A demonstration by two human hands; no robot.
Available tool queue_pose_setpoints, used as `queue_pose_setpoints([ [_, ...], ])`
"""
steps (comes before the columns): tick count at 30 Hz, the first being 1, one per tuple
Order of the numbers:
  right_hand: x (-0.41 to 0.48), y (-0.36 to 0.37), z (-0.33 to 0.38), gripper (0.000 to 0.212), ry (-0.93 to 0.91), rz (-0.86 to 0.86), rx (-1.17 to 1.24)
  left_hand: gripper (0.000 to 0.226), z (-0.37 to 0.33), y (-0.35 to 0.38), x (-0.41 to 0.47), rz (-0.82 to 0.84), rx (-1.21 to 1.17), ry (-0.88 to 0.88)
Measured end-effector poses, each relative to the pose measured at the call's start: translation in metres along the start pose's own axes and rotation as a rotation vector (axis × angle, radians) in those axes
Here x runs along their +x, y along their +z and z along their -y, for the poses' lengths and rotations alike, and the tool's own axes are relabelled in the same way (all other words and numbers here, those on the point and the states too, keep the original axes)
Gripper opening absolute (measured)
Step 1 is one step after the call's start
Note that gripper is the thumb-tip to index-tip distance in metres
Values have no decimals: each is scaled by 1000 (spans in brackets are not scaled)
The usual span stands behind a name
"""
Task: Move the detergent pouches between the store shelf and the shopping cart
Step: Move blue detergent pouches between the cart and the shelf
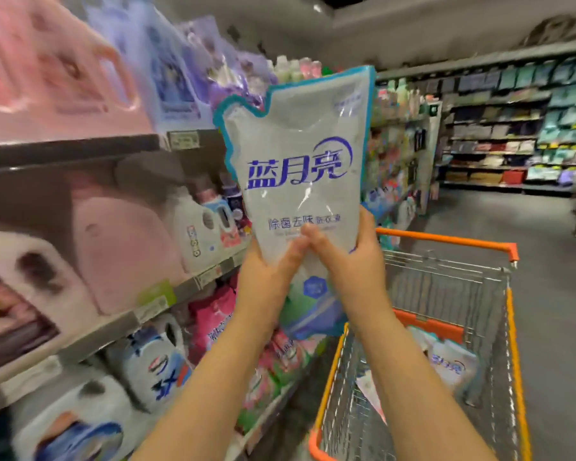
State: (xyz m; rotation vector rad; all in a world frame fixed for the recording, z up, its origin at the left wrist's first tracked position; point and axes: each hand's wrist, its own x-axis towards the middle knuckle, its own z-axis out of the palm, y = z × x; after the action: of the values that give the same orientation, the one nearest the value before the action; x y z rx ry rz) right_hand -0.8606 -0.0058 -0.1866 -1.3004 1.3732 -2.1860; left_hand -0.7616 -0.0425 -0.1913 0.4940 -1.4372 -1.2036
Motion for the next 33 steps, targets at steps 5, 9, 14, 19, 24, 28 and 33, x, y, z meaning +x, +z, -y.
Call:
queue_pose_setpoints([
  [5,-19,104,52,50,-87,125,116,50,-75,-94,3,-138,86,186],
  [9,-43,198,93,57,-105,212,236,62,-140,-181,-1,-236,246,337],
  [14,-68,317,144,65,-114,289,409,61,-216,-285,-5,-380,463,487],
  [19,-74,420,189,57,-134,422,556,73,-280,-370,7,-525,586,580],
  [24,-69,514,213,71,-32,592,700,62,-320,-440,34,-640,704,599],
  [28,-51,578,221,66,13,697,735,76,-340,-486,68,-700,737,575],
  [33,-16,640,220,75,10,747,670,66,-350,-526,118,-857,898,558],
])
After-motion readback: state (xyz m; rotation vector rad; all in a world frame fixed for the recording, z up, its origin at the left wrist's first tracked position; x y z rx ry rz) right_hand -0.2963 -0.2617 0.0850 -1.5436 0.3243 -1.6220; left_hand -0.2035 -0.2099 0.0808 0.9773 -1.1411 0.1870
